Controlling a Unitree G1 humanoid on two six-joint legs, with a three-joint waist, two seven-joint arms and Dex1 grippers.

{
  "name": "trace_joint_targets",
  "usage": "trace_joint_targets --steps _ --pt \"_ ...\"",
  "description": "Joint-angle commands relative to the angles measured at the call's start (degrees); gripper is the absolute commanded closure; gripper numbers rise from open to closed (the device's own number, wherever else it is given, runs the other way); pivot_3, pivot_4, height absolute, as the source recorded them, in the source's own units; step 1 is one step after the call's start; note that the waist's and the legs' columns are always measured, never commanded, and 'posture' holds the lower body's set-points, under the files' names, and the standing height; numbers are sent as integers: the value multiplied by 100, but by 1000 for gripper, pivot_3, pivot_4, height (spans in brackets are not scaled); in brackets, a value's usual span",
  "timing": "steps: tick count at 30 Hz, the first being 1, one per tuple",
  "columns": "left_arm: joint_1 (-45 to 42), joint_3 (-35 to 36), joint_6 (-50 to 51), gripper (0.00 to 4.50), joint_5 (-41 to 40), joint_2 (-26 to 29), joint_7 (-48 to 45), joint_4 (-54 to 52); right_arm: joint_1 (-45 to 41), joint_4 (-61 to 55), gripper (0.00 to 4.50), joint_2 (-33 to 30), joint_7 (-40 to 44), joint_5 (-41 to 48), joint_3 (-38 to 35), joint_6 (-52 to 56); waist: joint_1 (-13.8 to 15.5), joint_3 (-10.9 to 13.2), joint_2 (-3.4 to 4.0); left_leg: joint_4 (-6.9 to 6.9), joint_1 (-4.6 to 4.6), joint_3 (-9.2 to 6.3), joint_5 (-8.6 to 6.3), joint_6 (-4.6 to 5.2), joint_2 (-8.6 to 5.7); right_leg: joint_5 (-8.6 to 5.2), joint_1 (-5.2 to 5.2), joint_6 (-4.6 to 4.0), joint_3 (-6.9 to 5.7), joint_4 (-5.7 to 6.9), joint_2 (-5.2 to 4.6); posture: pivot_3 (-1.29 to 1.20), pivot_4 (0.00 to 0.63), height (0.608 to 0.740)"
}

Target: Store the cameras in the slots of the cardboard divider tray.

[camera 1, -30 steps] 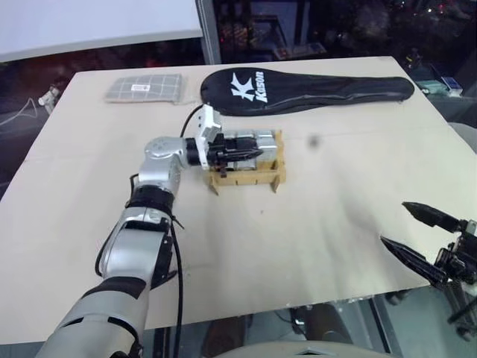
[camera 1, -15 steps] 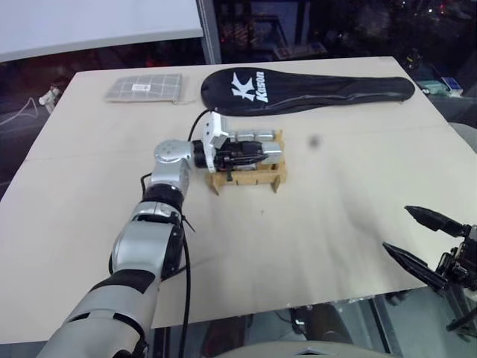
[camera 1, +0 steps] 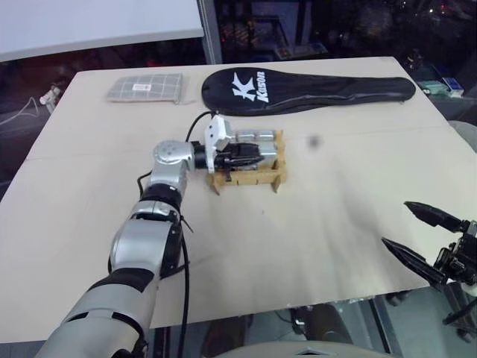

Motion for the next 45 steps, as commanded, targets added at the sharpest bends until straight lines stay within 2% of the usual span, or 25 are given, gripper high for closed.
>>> trace_joint_targets --steps 1,15,17,18,24,28,36,41,45 --pt "-148 76 -119 3855 61 2 82 59 1 -73 23 12 -22 31 -77 -82 -5 0 0 0 0 0 0 0 0 0 0 0 0 1 0 0 150 740" --pt "-262 -33 14 3855 347 66 139 296 -16 -71 23 126 -55 -47 -27 -155 -5 -1 -1 0 8 2 0 0 0 0 3 0 2 9 1 0 150 740" --pt "-281 2 124 2852 304 73 -6 278 -25 -41 0 126 -41 -72 -20 -174 -8 -1 -1 1 11 2 0 0 0 0 6 0 2 9 1 0 150 740" --pt "-286 -2 130 2701 321 83 -47 271 -30 -30 0 129 -39 -82 -17 -180 -9 -1 -1 1 17 3 0 0 0 0 11 0 3 9 1 0 150 740" --pt "-309 39 265 32 371 155 -70 307 -87 35 0 122 -11 -117 25 -208 -6 -1 -1 0 20 3 0 0 0 0 13 0 3 9 1 0 150 740" --pt "-336 93 346 32 316 196 -62 292 -131 62 0 119 -11 -129 67 -216 -4 -1 -1 1 20 3 0 0 0 0 13 0 3 9 1 0 150 740" --pt "-118 175 512 32 61 428 -675 -266 -170 128 0 112 36 -203 158 -252 -8 -1 -1 1 20 2 0 0 1 0 13 0 3 9 1 0 150 740" --pt "553 425 1829 32 -620 849 -855 -2150 -281 130 0 68 -9 -389 374 -235 -24 -1 0 -1 28 8 0 0 15 -1 13 0 10 16 0 0 150 740" --pt "1872 495 3155 32 -970 1793 -775 -4514 -696 271 0 -84 -163 -684 687 -136 -113 -1 2 -16 52 10 -1 -1 33 -1 13 -1 37 21 3 0 150 740"
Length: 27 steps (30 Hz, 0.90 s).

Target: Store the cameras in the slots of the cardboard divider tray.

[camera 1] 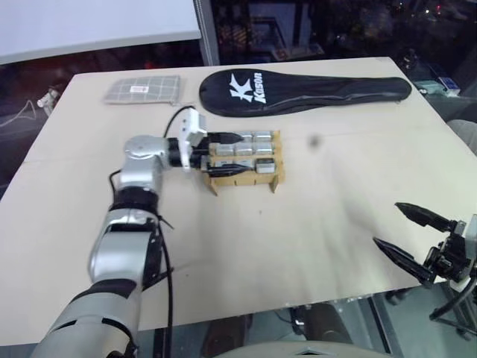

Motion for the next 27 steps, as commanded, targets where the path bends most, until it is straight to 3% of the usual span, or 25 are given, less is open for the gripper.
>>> trace_joint_targets --steps 1,4,7,9,18,27 --pt "871 236 1231 32 -483 808 44 -1981 -390 56 0 -205 -152 -224 240 63 -48 0 1 -2 7 2 0 0 1 -1 1 -1 5 4 -1 0 150 740" --pt "1713 550 1954 32 -851 1477 199 -3201 -986 190 0 -482 -420 -653 720 353 -72 0 0 -1 15 9 0 0 8 -2 3 -1 10 4 -1 0 150 740" --pt "2650 1105 2713 32 -1107 2280 340 -4245 -2063 477 0 -806 -621 -981 1412 932 -93 5 -3 1 21 11 0 0 10 -15 5 -21 8 4 4 0 150 740" --pt "3216 1564 3034 32 -1212 2512 632 -4806 -3055 784 0 -732 -529 -1130 2054 1106 -73 5 -1 -1 28 16 0 0 17 -16 5 -24 8 4 7 0 150 740" --pt "4390 3089 4005 32 -2208 2535 1408 -6317 -6263 3194 0 251 4 -2762 4301 585 -92 18 -2 -7 12 40 -1 -2 24 -8 -4 -14 -7 -3 15 0 150 740" --pt "4994 3912 4143 32 -2377 2577 1858 -6652 -7743 5449 0 1276 0 -3910 4969 -726 -87 20 1 -41 5 13 0 -6 21 13 -7 -30 -13 -40 7 0 150 740"
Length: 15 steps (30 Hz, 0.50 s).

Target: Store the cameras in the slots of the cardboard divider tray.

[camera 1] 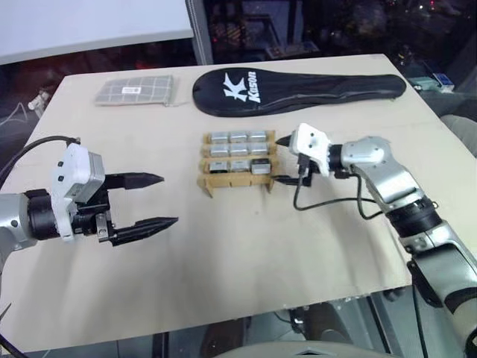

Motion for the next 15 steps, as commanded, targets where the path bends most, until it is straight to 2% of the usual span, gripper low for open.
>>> trace_joint_targets --steps 1,6,15 --pt "96 417 51 32 -187 57 144 -221 -375 503 0 143 -30 -421 102 -688 1 0 0 -7 0 -7 0 -1 -1 1 -1 0 1 -6 -2 0 150 740" --pt "164 530 51 32 -369 30 307 -248 -639 1015 0 273 293 -689 215 -1032 -3 0 0 -34 -8 -12 5 -9 -8 2 -13 -3 -1 -21 -11 0 150 740" --pt "298 529 -158 32 -356 46 295 -118 -787 1549 0 407 370 -1112 253 -1402 -18 0 1 -42 -5 -10 5 -9 -7 4 -18 -6 2 -17 -7 0 150 740"
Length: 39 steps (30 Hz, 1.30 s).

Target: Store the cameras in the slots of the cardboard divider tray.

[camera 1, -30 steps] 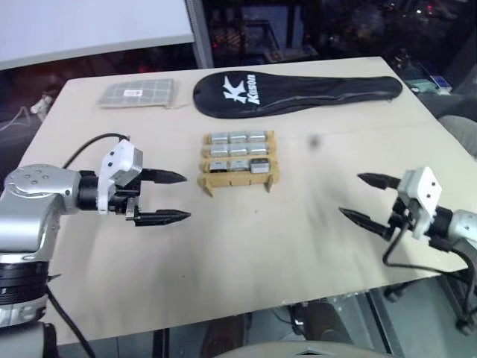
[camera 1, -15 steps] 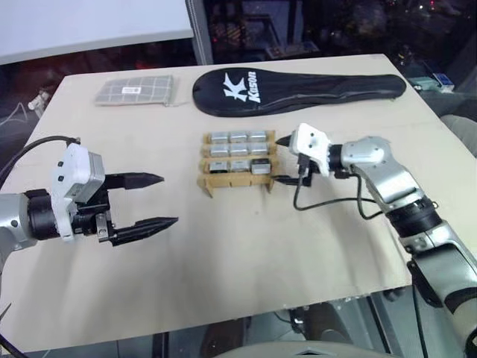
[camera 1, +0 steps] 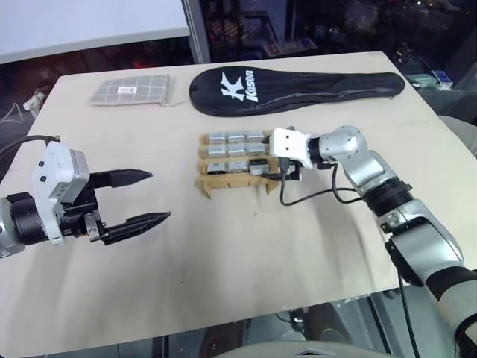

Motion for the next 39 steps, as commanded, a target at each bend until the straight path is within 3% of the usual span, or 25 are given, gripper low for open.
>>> trace_joint_targets --steps 1,3,6,8,9,12,13,18,26,31,37,38,39 --pt "45 205 -158 32 -48 43 3 9 -119 82 0 0 47 -225 44 -166 0 0 0 0 0 0 0 0 0 0 0 0 0 0 0 0 150 740" --pt "60 190 -199 32 -41 41 0 25 -135 139 0 49 18 -227 -8 -198 0 0 0 0 1 -1 0 0 0 0 0 0 0 0 1 0 150 740" --pt "81 185 -233 0 -56 36 -1 27 -163 175 806 113 -7 -212 -70 -262 -2 -1 0 0 1 0 0 0 0 0 1 0 0 0 1 0 150 740" --pt "89 177 -265 0 -59 36 -1 47 -189 183 1866 137 16 -202 -105 -292 -2 0 1 0 1 0 0 0 0 0 0 0 1 0 2 0 150 740" --pt "99 180 -282 0 -56 33 -8 55 -195 174 2088 140 28 -201 -119 -292 -2 0 1 0 1 -1 0 0 0 0 0 0 0 0 2 0 150 740" --pt "161 215 -330 0 -53 15 -37 68 -169 9 3663 49 253 -212 -75 -318 -2 0 1 -1 -1 0 0 0 0 0 -1 -1 0 0 1 0 150 740" --pt "181 227 -344 0 -56 15 -42 77 -169 -42 3765 33 303 -204 -81 -297 -1 1 2 -2 -1 0 0 0 0 0 -1 -1 0 -1 0 0 150 740" --pt "232 232 -402 0 -50 21 -50 129 -318 -15 3765 75 911 29 -90 185 1 1 2 -4 -3 -1 0 0 0 0 -4 -1 0 -2 0 0 150 740" --pt "130 76 -474 0 -81 60 12 210 -998 1081 3765 506 1690 168 -113 847 -14 2 4 -8 -11 1 0 -1 0 0 -18 -2 1 -2 1 0 150 740" --pt "164 114 -398 0 -181 33 64 117 -1408 1941 3765 669 1922 54 -142 513 -16 2 5 -13 -15 1 0 -3 0 1 -23 -3 0 -3 0 0 150 740" --pt "282 165 -231 0 -251 42 235 15 -1615 2357 913 766 1674 68 -355 222 -16 3 6 -14 -15 -1 0 -4 0 1 -23 -4 0 -2 -1 0 150 740" --pt "315 168 -209 0 -252 40 257 -8 -1627 2316 530 717 1687 101 -411 207 -17 3 6 -14 -15 -1 0 -4 0 2 -23 -4 0 -2 -1 0 150 740" --pt "354 173 -184 0 -243 16 308 -43 -1601 2183 530 636 1778 199 -508 218 -17 4 8 -13 -14 -1 0 -4 0 3 -23 -5 0 -1 -1 0 150 740"
